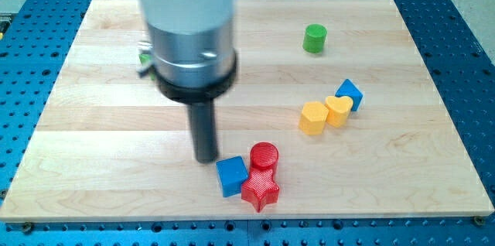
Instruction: Slide the triangle above the blue cube
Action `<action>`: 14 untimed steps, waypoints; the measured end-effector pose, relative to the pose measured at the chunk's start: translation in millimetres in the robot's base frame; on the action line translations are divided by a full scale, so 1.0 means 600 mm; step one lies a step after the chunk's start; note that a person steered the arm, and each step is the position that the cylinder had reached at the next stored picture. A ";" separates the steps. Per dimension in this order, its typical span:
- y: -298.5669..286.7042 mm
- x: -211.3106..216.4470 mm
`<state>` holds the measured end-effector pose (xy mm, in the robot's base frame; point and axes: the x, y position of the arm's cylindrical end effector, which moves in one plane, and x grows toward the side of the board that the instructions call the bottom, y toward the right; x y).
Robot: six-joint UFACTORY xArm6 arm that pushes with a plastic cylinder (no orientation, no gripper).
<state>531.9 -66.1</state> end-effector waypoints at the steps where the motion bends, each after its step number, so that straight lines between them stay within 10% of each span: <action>1: 0.052 -0.126; 3: 0.414 -0.307; 4: 0.462 -0.202; 11: 0.068 -0.057; 14: 0.075 -0.087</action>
<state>479.5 -21.1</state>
